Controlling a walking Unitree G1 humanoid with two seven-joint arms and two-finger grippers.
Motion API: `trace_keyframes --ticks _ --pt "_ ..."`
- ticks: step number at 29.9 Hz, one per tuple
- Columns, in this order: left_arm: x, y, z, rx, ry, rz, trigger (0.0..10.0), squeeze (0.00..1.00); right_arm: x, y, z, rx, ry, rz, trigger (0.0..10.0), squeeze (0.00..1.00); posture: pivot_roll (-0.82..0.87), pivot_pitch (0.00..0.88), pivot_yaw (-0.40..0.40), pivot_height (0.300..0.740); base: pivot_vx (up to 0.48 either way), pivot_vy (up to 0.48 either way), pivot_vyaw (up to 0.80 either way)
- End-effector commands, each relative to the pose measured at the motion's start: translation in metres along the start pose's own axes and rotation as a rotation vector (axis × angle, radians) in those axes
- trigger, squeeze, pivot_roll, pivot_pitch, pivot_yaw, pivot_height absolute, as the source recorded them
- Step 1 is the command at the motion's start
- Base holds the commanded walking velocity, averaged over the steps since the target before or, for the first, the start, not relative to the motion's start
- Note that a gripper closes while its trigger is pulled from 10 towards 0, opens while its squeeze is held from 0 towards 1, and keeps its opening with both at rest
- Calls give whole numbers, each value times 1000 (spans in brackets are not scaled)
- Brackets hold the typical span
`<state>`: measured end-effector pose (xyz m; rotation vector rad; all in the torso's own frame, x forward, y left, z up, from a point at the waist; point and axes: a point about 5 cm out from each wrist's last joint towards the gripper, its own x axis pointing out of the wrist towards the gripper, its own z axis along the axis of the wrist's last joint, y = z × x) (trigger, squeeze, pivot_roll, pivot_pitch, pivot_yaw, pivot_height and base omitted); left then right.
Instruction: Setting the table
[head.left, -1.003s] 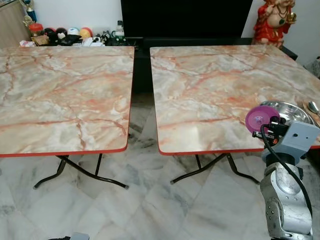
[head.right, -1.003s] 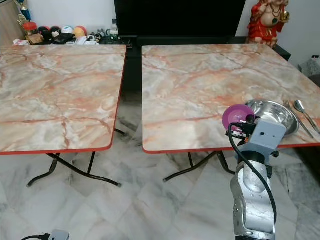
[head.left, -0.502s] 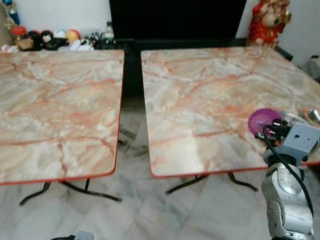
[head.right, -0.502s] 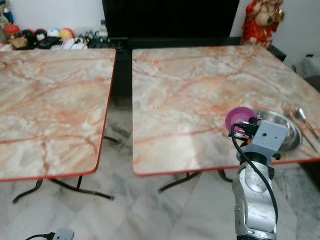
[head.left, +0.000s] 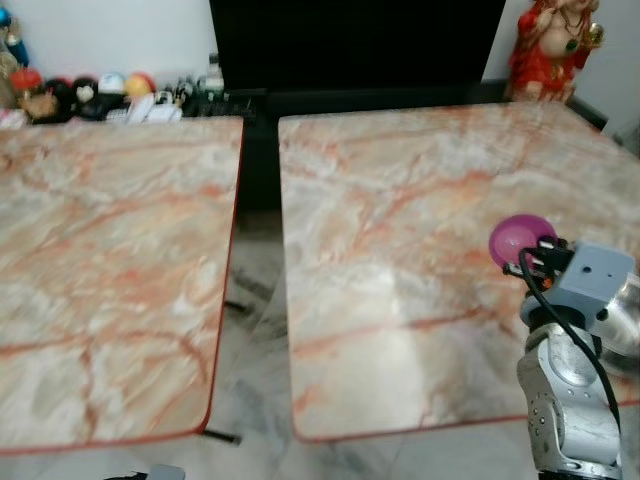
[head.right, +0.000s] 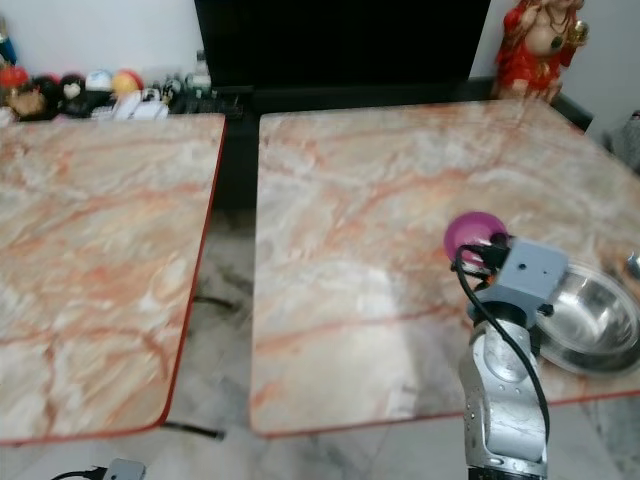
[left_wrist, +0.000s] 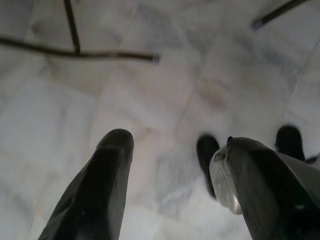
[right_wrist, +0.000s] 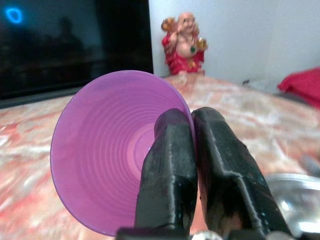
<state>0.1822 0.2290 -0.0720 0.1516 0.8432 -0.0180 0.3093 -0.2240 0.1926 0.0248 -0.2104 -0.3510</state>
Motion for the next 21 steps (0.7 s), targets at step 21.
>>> trace_keyframes --ticks 21 --pt "-5 8 -15 8 51 21 10000 0 1 13 -20 238 306 -141 10000 0 -36 118 -18 740 0 0 0"
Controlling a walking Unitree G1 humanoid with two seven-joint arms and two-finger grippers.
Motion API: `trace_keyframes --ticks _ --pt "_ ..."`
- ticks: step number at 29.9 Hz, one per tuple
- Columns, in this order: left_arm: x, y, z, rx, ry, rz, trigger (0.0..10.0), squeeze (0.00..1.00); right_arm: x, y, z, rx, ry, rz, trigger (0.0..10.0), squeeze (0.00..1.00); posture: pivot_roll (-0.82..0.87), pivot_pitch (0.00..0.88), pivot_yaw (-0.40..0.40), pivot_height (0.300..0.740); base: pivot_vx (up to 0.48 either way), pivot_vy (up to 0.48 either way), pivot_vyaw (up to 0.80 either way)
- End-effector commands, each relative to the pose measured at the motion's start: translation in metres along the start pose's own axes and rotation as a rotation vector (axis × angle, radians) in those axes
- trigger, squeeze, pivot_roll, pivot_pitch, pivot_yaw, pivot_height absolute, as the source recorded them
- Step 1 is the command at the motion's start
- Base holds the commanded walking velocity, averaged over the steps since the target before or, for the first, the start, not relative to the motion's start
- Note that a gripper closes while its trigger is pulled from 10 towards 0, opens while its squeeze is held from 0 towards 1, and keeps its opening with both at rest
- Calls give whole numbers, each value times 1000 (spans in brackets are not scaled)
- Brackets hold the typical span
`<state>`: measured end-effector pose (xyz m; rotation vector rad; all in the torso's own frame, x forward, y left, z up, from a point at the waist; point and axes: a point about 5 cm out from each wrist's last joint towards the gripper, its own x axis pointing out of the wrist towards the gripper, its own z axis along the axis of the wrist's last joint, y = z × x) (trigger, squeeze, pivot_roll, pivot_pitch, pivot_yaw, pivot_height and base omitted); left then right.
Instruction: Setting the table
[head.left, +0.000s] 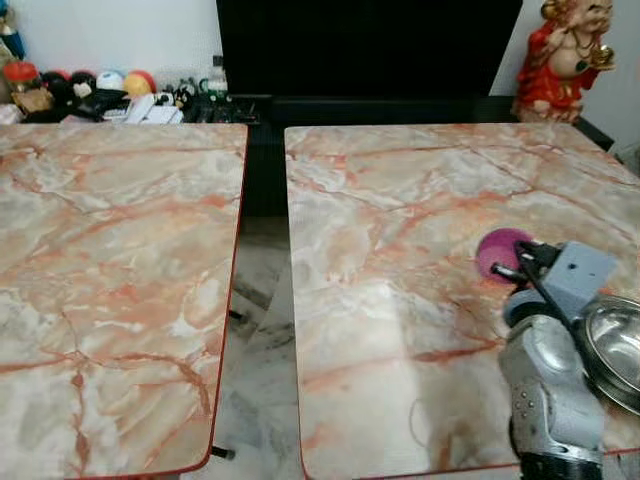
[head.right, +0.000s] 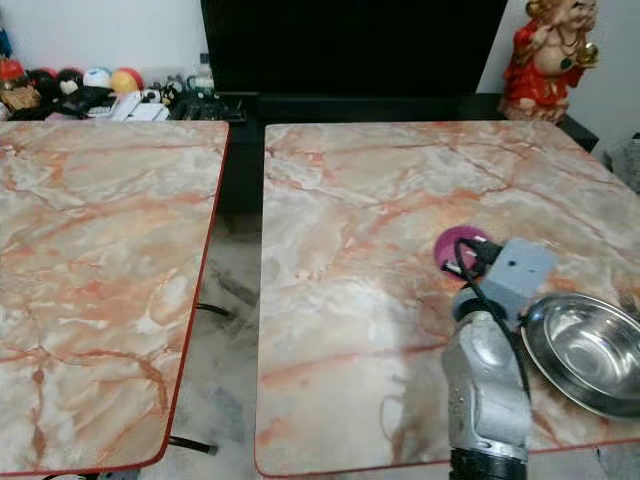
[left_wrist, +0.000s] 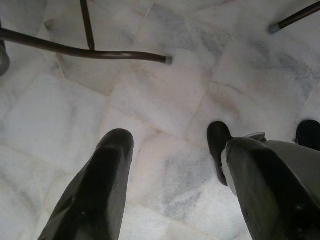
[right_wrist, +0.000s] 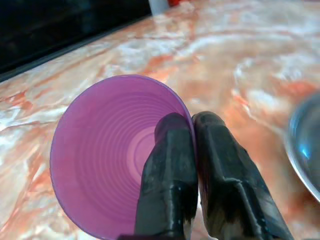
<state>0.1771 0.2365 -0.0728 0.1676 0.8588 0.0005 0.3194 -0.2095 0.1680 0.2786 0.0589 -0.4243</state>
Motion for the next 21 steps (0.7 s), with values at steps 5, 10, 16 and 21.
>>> trace_keyframes --ticks 5,10,16,21 --pt "-3 1 -10 2 36 -2 10000 0 0 -6 13 93 16 -98 10000 0 -38 118 -18 740 0 0 0" --pt "-3 0 -10 1 38 -5 10000 0 5 -12 12 133 55 -130 10000 0 -40 117 -17 740 0 0 0" --pt "-3 0 -11 0 40 -9 10000 0 12 -10 11 182 92 -131 10000 0 -38 116 -17 740 0 0 0" --pt "-3 0 -12 0 44 -10 10000 0 16 -11 11 220 111 -153 10000 0 -35 118 -16 740 0 0 0"
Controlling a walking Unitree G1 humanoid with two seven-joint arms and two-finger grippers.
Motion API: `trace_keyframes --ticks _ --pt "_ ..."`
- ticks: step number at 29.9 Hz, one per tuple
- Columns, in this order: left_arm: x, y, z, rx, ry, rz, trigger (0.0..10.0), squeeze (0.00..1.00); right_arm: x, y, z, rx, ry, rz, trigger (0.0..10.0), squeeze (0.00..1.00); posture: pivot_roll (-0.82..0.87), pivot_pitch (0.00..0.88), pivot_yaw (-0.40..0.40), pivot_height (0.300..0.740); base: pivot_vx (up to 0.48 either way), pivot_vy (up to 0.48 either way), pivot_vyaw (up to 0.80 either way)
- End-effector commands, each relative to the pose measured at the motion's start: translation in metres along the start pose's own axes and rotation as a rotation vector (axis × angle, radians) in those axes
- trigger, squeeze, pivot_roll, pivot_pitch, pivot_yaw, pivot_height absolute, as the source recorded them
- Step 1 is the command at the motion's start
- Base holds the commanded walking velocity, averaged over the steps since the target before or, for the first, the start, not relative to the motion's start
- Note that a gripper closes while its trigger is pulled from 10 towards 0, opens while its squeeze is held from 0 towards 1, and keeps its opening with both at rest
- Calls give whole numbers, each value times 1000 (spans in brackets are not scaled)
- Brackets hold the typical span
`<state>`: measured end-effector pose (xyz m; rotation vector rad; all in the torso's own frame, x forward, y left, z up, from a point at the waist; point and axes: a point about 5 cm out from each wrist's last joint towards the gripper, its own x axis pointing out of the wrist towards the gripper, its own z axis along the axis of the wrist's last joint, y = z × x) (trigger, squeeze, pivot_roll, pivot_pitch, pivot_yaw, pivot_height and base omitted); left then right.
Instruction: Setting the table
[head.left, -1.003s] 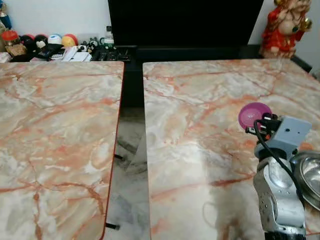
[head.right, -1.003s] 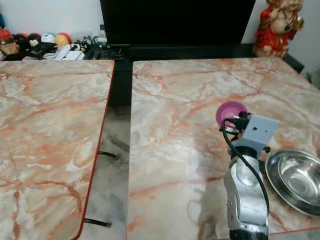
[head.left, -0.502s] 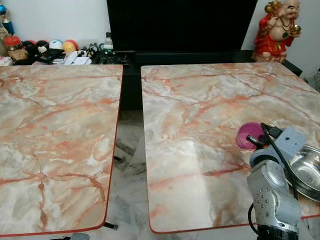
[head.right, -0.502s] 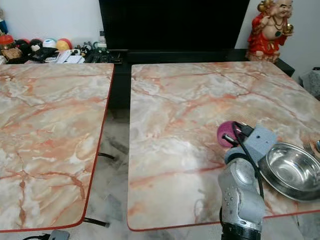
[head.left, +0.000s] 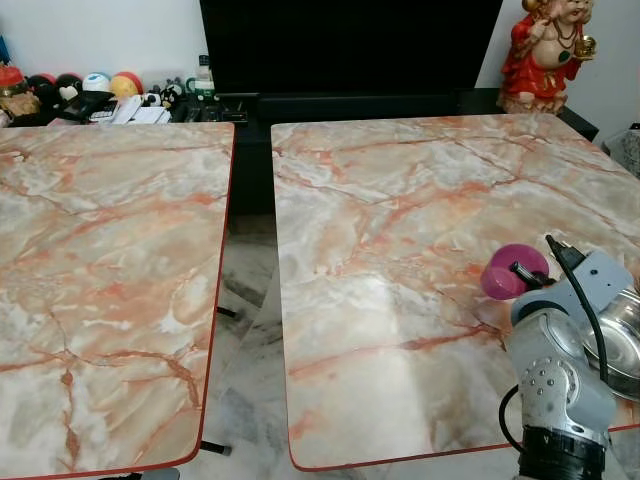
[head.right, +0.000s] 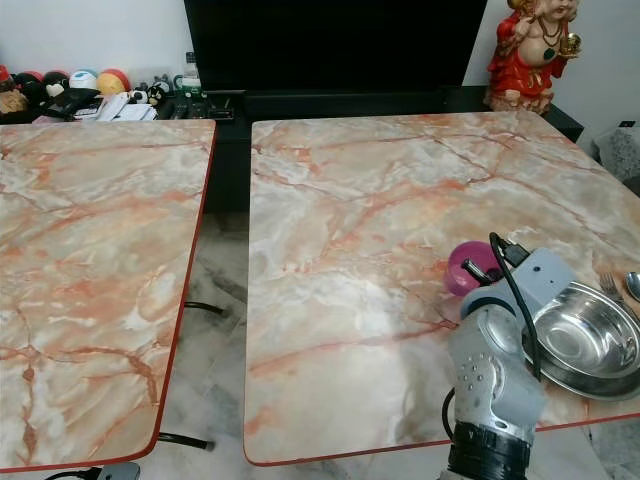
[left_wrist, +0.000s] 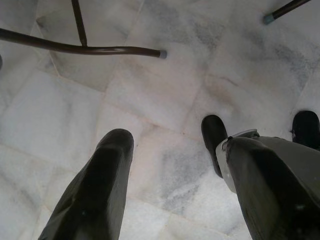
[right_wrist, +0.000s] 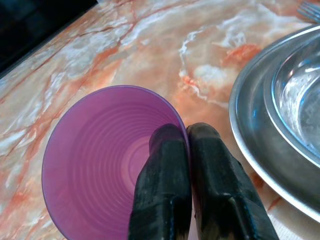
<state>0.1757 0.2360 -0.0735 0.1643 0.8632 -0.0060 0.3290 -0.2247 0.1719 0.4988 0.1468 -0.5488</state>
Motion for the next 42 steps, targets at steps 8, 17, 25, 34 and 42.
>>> trace_keyframes --ticks 8,17,25,34,42 --pt "-3 1 -12 -1 46 0 10000 0 4 -4 2 64 21 -39 10000 0 -33 119 -16 740 0 0 0" --pt "-4 1 -14 -1 52 0 10000 0 5 -4 -2 86 43 -50 10000 102 -34 120 -13 740 0 0 0" --pt "-4 2 -16 -3 59 2 10000 0 5 -4 -3 95 54 -53 10000 102 -32 121 -14 740 0 0 0" --pt "-5 3 -16 -4 61 3 10000 0 5 -4 -5 101 62 -55 10000 565 -33 121 -15 740 0 0 0" --pt "-4 1 -16 -3 63 2 10000 0 5 -5 -6 98 67 -66 10000 514 -31 123 -16 740 0 0 0"
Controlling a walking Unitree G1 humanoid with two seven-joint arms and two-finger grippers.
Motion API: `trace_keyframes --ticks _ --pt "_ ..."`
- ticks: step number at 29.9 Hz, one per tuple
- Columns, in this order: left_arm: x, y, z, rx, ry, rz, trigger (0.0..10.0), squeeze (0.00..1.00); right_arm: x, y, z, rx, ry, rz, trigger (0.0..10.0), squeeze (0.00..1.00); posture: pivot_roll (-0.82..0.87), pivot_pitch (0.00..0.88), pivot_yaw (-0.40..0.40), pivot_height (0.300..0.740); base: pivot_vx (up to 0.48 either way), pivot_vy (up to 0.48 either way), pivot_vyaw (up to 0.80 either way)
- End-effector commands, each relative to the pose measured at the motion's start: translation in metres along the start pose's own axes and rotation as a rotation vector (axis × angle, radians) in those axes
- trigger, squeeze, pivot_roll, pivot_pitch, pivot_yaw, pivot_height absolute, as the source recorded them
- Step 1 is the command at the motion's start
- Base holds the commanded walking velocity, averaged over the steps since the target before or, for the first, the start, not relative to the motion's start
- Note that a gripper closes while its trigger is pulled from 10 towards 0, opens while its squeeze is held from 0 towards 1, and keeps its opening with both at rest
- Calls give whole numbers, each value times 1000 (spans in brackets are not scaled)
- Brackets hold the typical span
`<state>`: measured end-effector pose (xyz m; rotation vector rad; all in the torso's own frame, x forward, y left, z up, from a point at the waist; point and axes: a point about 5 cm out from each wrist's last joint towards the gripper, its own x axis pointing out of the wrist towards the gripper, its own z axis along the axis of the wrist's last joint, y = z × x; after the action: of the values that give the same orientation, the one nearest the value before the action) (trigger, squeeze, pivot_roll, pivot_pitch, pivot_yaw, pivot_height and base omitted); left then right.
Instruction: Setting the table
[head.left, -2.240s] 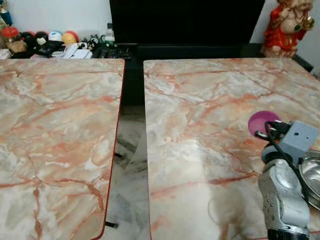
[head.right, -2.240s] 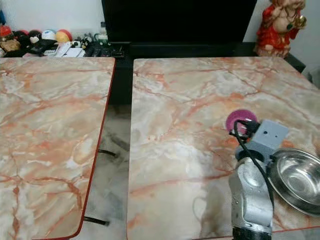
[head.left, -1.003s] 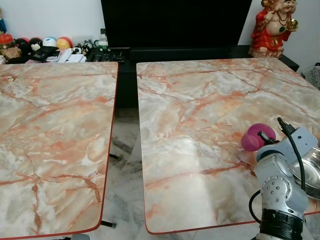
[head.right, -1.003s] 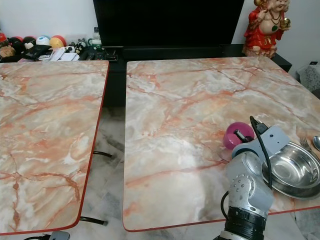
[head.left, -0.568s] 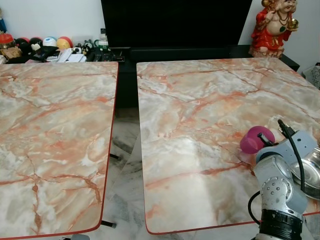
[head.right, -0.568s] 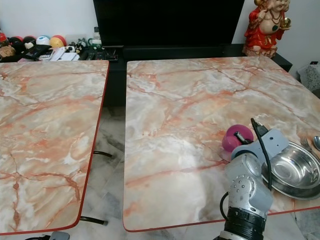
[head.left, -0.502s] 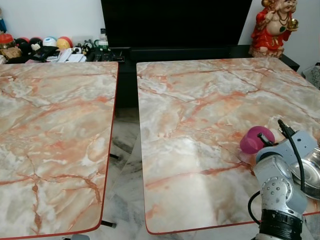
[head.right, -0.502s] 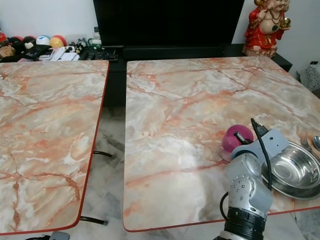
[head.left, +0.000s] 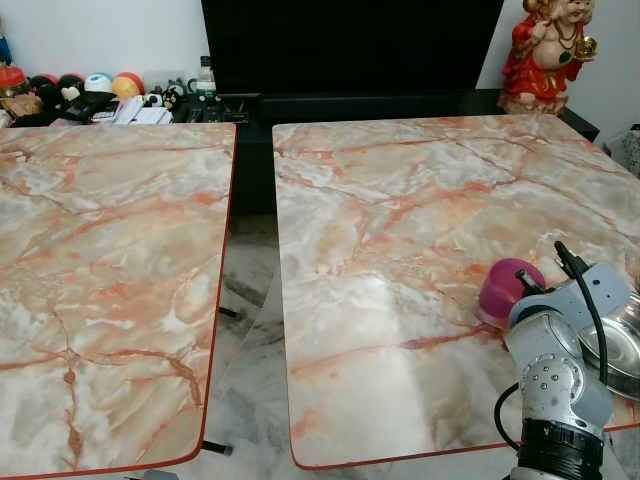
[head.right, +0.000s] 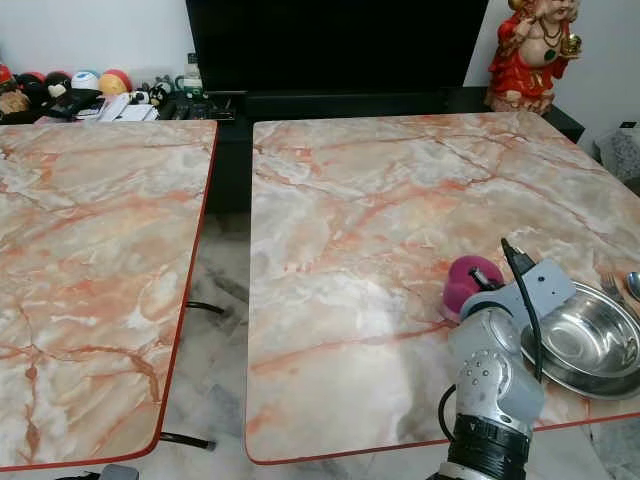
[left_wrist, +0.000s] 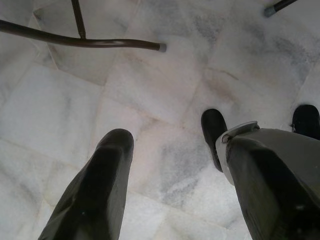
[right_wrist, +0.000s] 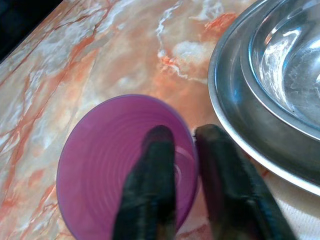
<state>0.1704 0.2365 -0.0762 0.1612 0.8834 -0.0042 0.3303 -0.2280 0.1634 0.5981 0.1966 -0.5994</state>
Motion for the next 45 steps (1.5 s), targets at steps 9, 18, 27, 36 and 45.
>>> trace_keyframes --ticks 9,18,27,36,45 --pt "-2 2 -8 2 32 4 10000 0 0 3 9 -23 -52 -3 10000 0 -31 121 -14 740 0 0 0" --pt "-3 2 -8 5 28 3 10000 0 -1 7 11 -22 -64 12 10000 0 -28 124 -14 740 0 0 0" --pt "-2 2 -6 8 21 2 10000 0 -1 8 13 20 -68 10 10000 0 -30 125 -12 740 0 0 0" --pt "-2 2 -6 11 23 1 10000 0 -1 4 14 63 -67 -20 10000 0 -30 125 -12 740 0 0 0" --pt "-2 2 -7 10 28 2 10000 0 -4 3 16 36 -101 -47 10000 0 -31 125 -11 740 0 0 0"
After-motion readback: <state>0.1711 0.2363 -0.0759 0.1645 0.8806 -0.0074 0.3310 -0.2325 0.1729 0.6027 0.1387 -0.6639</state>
